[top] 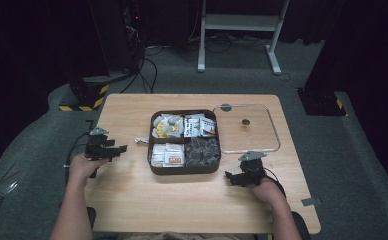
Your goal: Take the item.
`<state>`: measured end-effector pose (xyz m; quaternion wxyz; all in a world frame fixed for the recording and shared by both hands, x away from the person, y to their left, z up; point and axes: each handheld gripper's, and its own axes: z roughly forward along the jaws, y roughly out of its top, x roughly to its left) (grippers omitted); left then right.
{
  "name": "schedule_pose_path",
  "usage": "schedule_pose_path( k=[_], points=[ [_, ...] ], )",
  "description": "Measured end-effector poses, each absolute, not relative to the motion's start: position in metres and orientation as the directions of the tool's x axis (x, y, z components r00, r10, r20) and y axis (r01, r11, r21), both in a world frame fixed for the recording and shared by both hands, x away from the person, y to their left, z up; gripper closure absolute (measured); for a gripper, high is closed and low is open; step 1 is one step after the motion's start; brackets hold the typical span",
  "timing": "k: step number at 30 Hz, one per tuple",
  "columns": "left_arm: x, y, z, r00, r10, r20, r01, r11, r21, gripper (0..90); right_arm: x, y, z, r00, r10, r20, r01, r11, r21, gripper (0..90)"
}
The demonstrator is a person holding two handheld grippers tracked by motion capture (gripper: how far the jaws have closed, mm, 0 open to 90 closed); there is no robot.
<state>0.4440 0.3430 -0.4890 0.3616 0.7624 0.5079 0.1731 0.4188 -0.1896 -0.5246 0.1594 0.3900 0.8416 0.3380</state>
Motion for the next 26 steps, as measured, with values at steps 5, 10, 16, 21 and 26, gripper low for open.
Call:
schedule_pose_path(
  k=[5,10,16,21,26],
  points=[
    [0.443,0.351,-0.500,0.421,0.905,-0.063,0.650,-0.252,0.717,26.9,0.419,-0.189,-0.525,-0.644,0.765,-0.006,0.549,0.468,0.692,7.6],
    [0.445,0.359,-0.507,0.393,0.918,-0.045,0.666,-0.251,0.703,26.0,0.419,-0.189,-0.525,-0.645,0.764,-0.005,0.549,0.468,0.693,7.6],
    [0.448,0.364,-0.517,0.367,0.930,-0.029,0.691,-0.252,0.678,24.7,0.419,-0.189,-0.525,-0.645,0.764,-0.005,0.549,0.467,0.693,7.6],
    [0.448,0.365,-0.520,0.374,0.927,-0.003,0.680,-0.272,0.681,23.4,0.419,-0.190,-0.525,-0.645,0.764,-0.005,0.548,0.467,0.694,7.7],
    [0.447,0.361,-0.527,0.344,0.939,-0.002,0.658,-0.239,0.714,14.8,0.420,-0.190,-0.525,-0.646,0.763,-0.004,0.548,0.468,0.693,7.7]
  ],
)
